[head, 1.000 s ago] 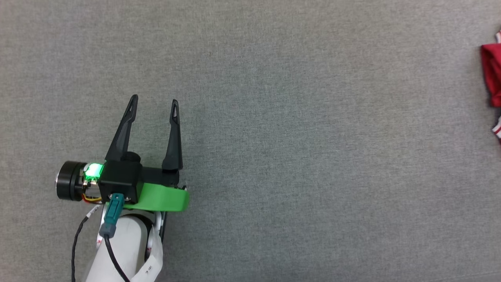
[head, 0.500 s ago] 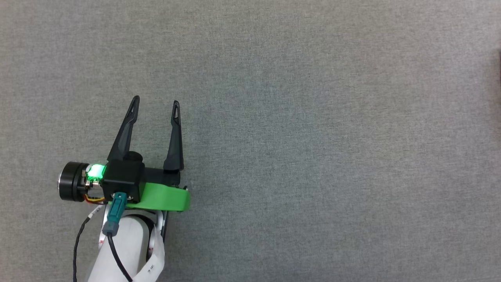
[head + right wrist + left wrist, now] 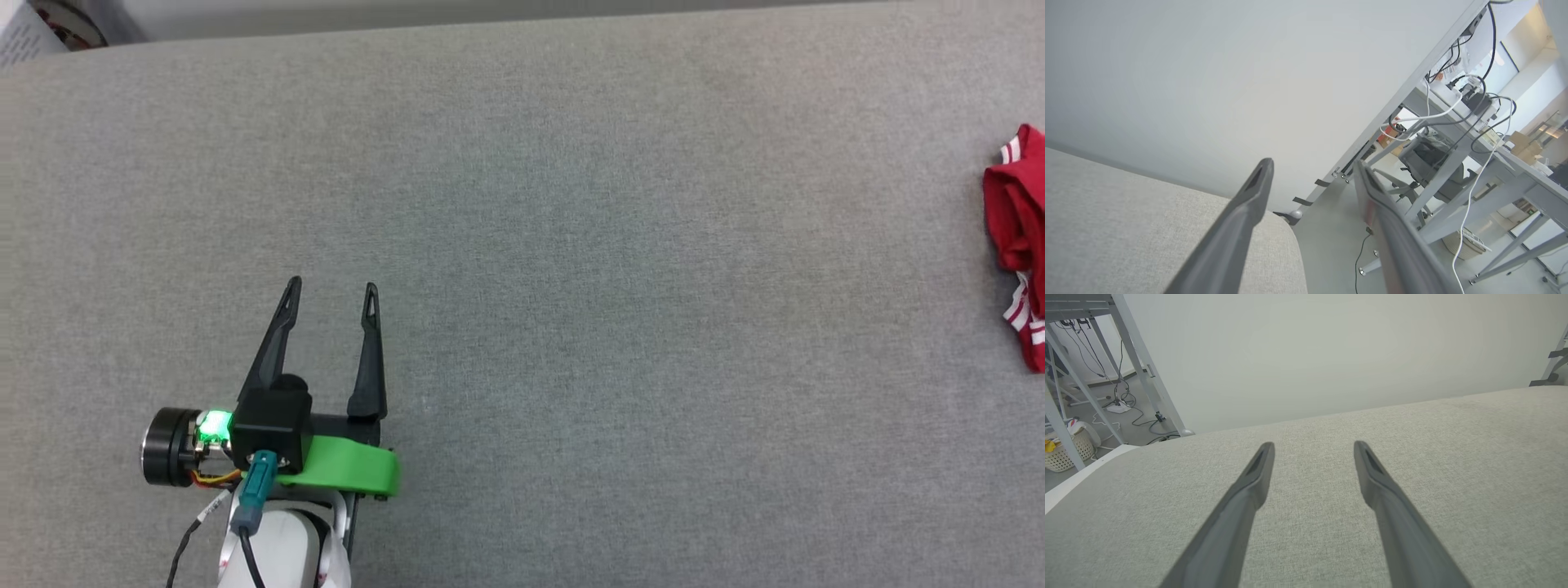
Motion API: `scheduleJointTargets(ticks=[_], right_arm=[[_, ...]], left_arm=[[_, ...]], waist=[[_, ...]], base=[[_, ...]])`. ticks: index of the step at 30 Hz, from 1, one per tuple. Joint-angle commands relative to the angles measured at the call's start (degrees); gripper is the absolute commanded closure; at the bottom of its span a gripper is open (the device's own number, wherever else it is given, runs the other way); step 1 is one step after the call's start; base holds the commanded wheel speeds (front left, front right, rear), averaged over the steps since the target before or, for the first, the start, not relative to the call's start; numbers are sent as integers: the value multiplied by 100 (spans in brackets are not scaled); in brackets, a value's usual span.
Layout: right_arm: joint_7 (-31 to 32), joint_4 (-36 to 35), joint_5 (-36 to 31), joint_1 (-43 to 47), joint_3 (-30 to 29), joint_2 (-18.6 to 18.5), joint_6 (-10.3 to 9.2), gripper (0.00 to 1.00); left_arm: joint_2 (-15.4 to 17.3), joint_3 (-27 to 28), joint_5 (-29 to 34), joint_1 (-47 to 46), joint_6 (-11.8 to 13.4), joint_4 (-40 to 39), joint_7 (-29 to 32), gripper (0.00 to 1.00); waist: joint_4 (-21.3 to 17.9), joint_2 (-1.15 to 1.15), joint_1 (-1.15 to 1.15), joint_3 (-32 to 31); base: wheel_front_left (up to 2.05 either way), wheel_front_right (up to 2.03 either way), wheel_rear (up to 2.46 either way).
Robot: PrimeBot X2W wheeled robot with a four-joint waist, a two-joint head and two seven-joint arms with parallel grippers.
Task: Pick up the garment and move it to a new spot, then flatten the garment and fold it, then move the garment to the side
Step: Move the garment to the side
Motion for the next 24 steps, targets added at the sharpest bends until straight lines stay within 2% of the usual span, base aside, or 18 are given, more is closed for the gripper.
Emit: scheduleJointTargets(ticks=[1, 6, 14, 24], right_arm=[[-132, -160, -113, 125, -48, 202, -5, 0], [-327, -859, -186, 435, -263, 844, -5, 0], [-348, -2392, 104, 1315, -242, 1894, -5, 0], [-349, -3137, 445, 2478, 0, 2928, -5, 0]], left_arm=[[-32, 23, -33, 97, 33, 18, -34, 0], [-68, 34, -51, 274, 48, 43, -34, 0], [-95, 93, -69, 478, 48, 92, -34, 0], [-131, 101, -66, 563, 0, 183, -34, 0]], waist=[[201, 36, 0, -380], [371, 36, 0, -635], [533, 36, 0, -931], [708, 36, 0, -1166]], base=[[0, 0, 0], [0, 0, 0], [0, 0, 0], [0, 0, 0]])
